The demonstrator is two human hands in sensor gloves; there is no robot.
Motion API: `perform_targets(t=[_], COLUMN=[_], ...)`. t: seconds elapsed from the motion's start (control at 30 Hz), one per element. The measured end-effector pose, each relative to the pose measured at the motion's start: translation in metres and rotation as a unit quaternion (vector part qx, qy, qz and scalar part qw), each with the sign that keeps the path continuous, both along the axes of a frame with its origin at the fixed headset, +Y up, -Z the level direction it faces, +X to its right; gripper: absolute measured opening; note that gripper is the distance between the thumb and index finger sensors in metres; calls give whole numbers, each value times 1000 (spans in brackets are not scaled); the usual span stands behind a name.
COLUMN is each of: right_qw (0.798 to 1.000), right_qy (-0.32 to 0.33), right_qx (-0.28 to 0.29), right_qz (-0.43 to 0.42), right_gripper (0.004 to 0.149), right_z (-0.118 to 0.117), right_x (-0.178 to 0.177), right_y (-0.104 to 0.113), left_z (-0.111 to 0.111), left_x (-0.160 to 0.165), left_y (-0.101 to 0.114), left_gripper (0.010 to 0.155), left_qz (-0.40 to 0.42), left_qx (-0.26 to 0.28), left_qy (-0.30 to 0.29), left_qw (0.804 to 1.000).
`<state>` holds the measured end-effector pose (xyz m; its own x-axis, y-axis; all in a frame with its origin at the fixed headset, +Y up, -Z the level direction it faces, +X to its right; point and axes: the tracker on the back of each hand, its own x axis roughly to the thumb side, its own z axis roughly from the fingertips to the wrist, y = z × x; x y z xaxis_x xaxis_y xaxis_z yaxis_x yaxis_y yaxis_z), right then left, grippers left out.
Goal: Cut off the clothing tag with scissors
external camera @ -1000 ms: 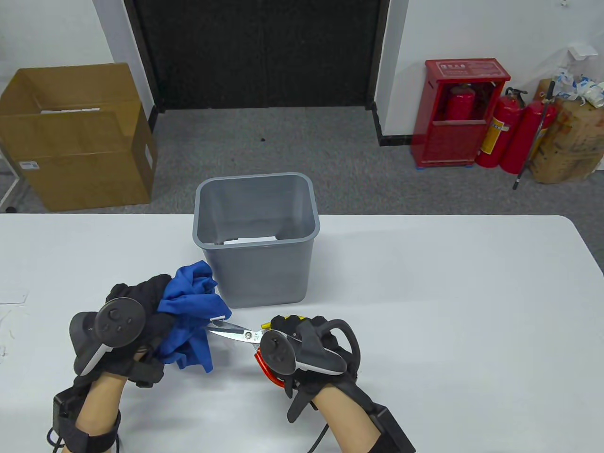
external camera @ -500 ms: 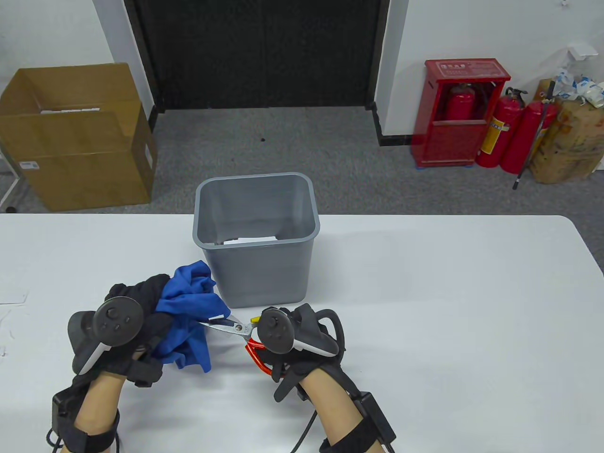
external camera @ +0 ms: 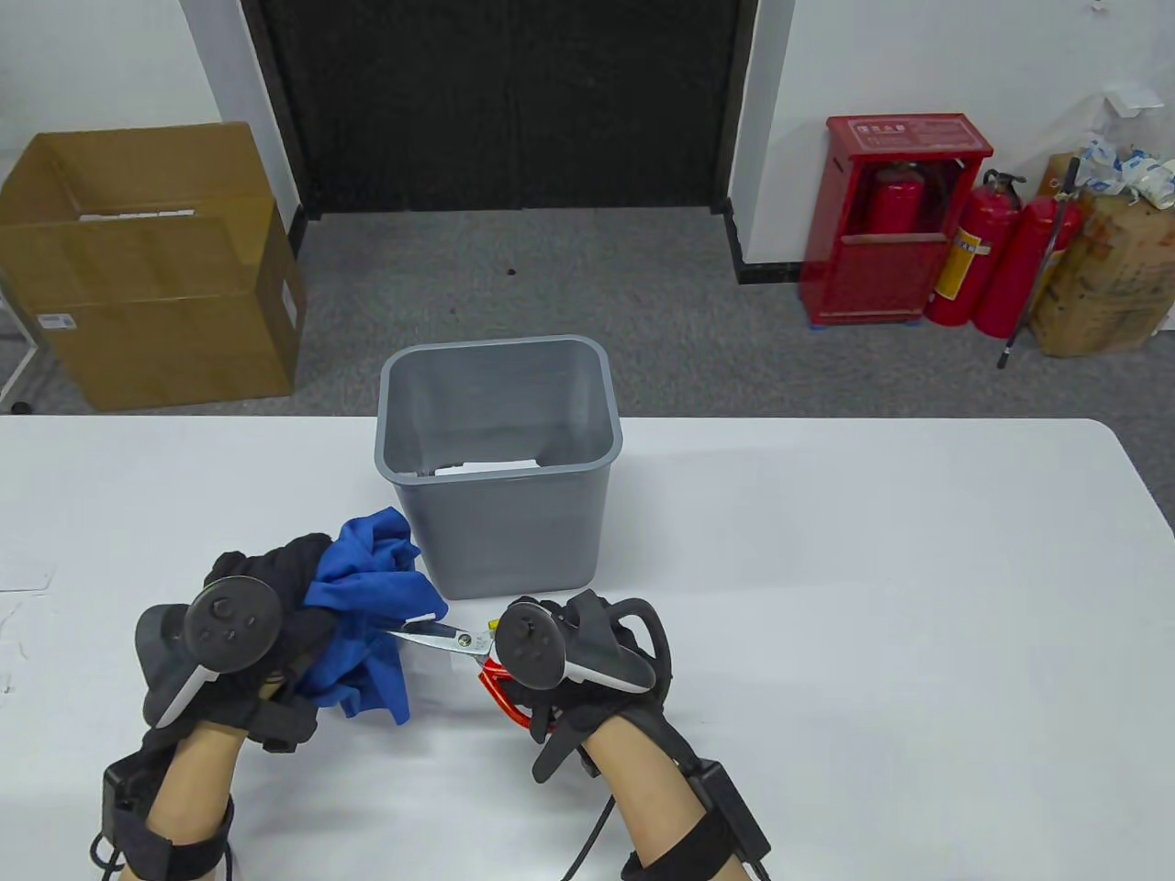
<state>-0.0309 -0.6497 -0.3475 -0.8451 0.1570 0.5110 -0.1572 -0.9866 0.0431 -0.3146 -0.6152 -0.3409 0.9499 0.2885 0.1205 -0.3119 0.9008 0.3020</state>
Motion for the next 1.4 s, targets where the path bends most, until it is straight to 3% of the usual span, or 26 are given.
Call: perform_targets(t=[0.4,0.67,0.97,1.17,1.4], right_qw=[1000,999,995,988,965], right_qy=[1,26,-55,-133,-261], right_qx=[7,31,59,74,24], right_qz=[1,-32,-62,-41,12], right_gripper=[76,82,81,80,78], right_z=[2,17,12,1,-16], right_x=[4,23,70,111,160], right_y=[2,19,35,17,-28], left_z=[0,-2,-3,-3,-5], left_x=[0,-2,-3,-3,-2], left_y=[0,-1,-3,-3,-4], left_gripper=[57,57,57,57,57], left_qz=[0,-1,-4,-4,-1], left_qx=[-1,-4,-9,-10,-14], left_qy=[2,6,9,9,8], left_qw=[1000,1000,1000,1000,1000])
